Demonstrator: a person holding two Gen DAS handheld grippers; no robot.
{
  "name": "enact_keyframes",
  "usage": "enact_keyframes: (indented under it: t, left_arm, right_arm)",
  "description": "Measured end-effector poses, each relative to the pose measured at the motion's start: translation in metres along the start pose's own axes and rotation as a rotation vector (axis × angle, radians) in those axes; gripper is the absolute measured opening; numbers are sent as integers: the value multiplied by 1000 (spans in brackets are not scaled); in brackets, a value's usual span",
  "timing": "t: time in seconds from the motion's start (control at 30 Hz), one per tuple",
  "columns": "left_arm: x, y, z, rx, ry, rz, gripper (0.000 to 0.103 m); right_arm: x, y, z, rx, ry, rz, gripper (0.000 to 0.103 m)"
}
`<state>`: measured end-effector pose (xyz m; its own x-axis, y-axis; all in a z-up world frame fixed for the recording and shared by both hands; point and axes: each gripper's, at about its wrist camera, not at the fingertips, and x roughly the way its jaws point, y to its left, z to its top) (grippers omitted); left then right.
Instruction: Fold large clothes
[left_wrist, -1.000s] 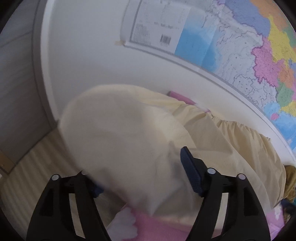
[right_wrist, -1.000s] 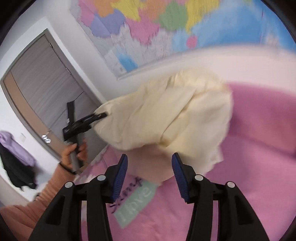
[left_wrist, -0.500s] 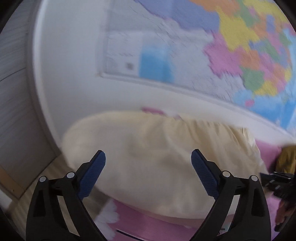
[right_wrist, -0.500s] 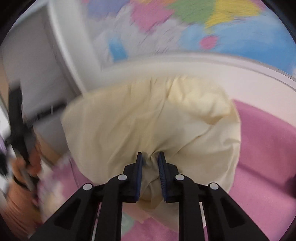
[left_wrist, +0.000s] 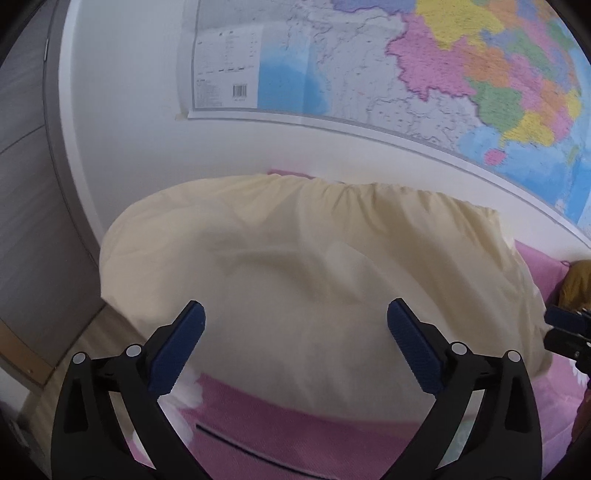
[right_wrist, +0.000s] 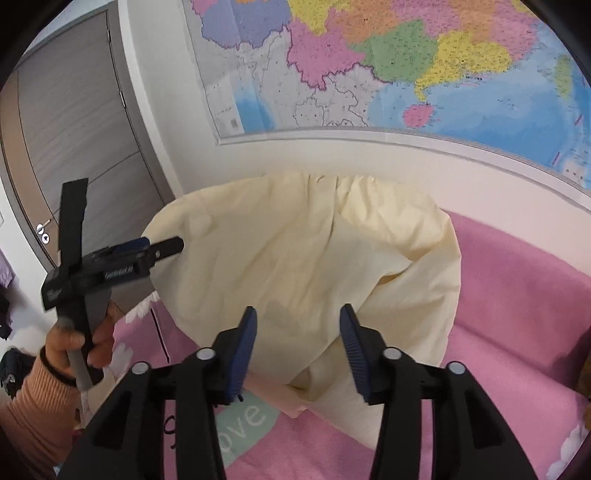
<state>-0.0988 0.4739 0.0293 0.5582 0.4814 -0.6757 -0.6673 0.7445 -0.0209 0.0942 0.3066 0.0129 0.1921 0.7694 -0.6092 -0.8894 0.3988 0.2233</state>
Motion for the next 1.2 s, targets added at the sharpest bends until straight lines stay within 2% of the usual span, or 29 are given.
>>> enact_keyframes:
  t: [0.07, 0.17, 0.2, 0.33, 0.63, 0.83, 1.1, 1.2]
  left_arm:
    - [-8, -7, -4, 4, 7, 6, 98]
    - [-16, -18, -11, 1, 9, 7, 98]
    - [-21, -21, -14, 3, 5, 2, 98]
    - [-34, -31, -21, 1, 0, 41, 98]
    - [-60, -45, -38, -40, 8, 39, 98]
    - [-77, -57, -54, -32, -5, 53, 98]
    - [-99, -76, -70, -6, -53, 41, 98]
    - [-103, -81, -72, 0, -38, 40, 98]
  right_arm:
    - [5, 5, -1, -5, 4, -10, 52]
    - [6, 9, -6, 4, 4, -18, 66]
    - [7, 10, -7, 11, 6, -27, 75]
    - [5, 13, -13, 20, 5, -42, 79]
    - [-20, 28, -31, 21, -43, -73, 96]
    - [-40, 40, -47, 1, -76, -110, 97]
    - [-58, 45, -64, 1, -76, -112, 97]
    - [-64, 43, -68, 13, -83, -111, 97]
